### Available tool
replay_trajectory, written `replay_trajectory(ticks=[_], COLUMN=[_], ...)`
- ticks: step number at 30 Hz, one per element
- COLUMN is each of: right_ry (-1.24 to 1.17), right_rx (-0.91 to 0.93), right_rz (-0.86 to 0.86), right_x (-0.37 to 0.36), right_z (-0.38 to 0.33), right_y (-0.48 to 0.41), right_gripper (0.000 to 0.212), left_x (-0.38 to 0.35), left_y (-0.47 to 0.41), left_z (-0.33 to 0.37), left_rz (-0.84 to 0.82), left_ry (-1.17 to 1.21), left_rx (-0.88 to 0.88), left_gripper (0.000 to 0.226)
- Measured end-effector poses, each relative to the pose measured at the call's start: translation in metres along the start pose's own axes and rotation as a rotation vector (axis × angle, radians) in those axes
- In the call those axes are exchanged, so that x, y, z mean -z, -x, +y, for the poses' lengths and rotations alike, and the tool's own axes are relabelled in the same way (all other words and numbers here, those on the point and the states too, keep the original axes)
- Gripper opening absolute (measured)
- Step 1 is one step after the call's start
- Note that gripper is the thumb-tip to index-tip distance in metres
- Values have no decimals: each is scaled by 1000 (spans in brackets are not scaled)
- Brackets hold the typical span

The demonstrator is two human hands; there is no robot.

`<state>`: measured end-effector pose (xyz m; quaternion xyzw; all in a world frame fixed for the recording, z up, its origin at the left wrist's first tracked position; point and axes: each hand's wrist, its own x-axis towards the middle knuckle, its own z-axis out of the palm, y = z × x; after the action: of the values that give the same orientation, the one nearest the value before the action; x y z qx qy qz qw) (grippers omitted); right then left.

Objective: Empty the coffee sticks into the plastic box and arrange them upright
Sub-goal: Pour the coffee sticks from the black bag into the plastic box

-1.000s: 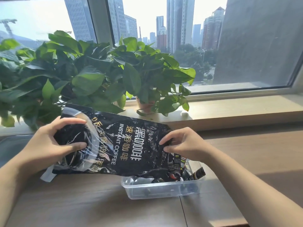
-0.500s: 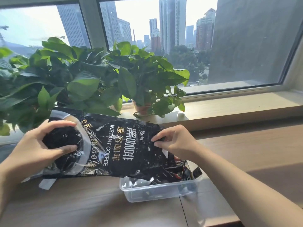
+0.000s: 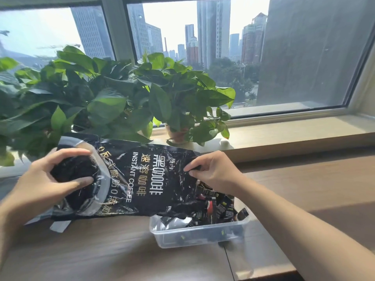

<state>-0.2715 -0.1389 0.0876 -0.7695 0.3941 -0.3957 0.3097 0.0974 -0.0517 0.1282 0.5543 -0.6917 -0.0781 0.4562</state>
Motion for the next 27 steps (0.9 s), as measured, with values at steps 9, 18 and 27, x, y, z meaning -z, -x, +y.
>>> replay_trajectory(ticks=[9,18,27], right_ry=[-60,-53,-94], right_rx=[8,-8,22], right_rz=[14,0,-22], right_x=[-4,-10,-17], right_z=[-2,9,5], right_y=[0,2,3], right_gripper=[21,23,27], left_x=[3,-4,-100], left_y=[14,7,-41], left_z=[-11,21,82], left_rz=[-20,187,-416], left_ry=[7,-288,-133], left_rx=[126,-39,-321], left_gripper=[63,24,19])
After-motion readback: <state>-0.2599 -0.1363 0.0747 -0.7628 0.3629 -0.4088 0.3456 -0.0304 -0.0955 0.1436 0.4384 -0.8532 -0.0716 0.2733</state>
